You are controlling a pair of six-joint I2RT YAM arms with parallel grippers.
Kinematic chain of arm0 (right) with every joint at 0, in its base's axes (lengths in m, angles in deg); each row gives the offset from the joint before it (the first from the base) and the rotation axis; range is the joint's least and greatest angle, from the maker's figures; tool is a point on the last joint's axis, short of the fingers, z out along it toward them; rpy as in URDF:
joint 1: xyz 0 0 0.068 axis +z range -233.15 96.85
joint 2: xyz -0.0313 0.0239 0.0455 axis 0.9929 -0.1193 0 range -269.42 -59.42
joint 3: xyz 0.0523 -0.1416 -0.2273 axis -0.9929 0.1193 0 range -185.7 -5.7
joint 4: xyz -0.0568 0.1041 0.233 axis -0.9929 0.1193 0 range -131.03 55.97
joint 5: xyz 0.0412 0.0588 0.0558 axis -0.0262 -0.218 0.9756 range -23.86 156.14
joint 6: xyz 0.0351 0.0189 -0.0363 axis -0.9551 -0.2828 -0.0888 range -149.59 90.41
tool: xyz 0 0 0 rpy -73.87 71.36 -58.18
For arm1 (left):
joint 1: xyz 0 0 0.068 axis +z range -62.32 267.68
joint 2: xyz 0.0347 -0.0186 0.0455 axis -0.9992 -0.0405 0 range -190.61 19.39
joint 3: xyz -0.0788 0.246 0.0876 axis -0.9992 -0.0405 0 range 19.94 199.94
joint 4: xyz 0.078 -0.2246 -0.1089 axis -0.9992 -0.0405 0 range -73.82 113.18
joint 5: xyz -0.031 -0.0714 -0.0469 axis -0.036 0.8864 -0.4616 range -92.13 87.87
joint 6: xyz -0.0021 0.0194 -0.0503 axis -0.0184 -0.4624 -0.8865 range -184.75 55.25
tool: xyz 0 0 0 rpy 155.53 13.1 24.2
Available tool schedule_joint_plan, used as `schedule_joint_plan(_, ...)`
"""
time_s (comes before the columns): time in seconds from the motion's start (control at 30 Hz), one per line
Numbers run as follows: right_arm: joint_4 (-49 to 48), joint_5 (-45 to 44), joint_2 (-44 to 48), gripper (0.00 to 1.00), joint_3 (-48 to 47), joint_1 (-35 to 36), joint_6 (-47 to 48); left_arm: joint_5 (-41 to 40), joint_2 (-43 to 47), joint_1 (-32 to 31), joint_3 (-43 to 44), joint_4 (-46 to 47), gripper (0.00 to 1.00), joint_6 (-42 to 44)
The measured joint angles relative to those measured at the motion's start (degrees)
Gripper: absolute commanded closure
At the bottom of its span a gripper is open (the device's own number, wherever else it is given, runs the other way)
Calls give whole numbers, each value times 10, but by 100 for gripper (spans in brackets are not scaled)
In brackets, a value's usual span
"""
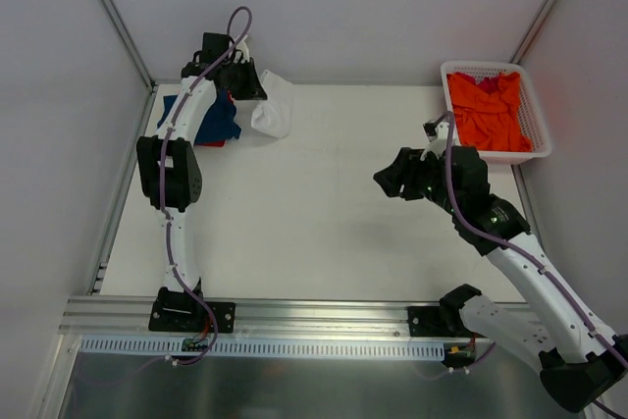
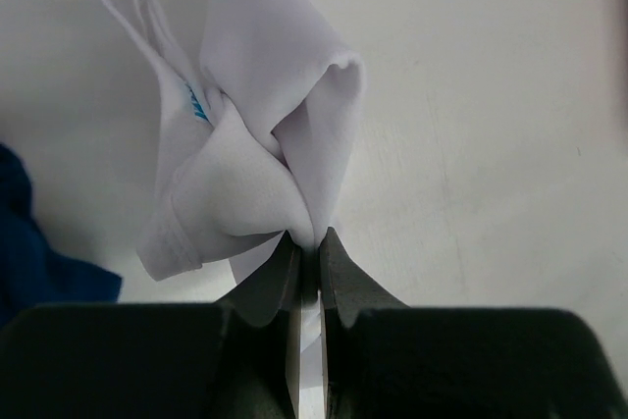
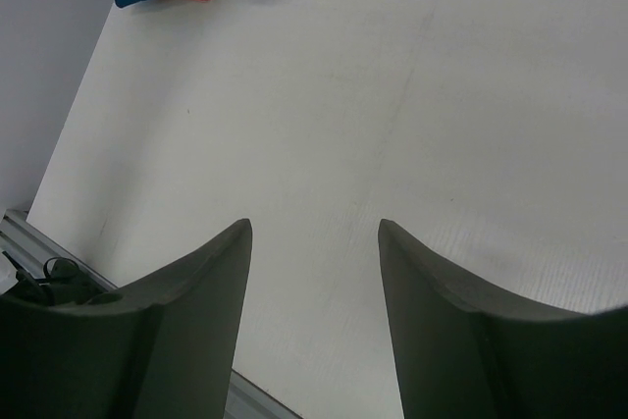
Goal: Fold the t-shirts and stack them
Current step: Neatly place the folded tshirt to the corner
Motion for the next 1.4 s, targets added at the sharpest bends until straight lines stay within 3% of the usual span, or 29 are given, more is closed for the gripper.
schedule_joint_plan(0.3,-4,6,14,42,15,-12,2,-42,22,47,4,-44,100,52)
schedule_joint_plan(0.67,-24,25,14,42,38,-20,1,-64,52,52,4,-69,100,90)
schedule_joint_plan(1.03,-33,42,13,42,43,-21,-2,-83,117,92,5,-70,100,96)
schedule_joint_plan(1.4,-44,49,8,42,45,-22,-2,-89,124,117,5,-75,100,96)
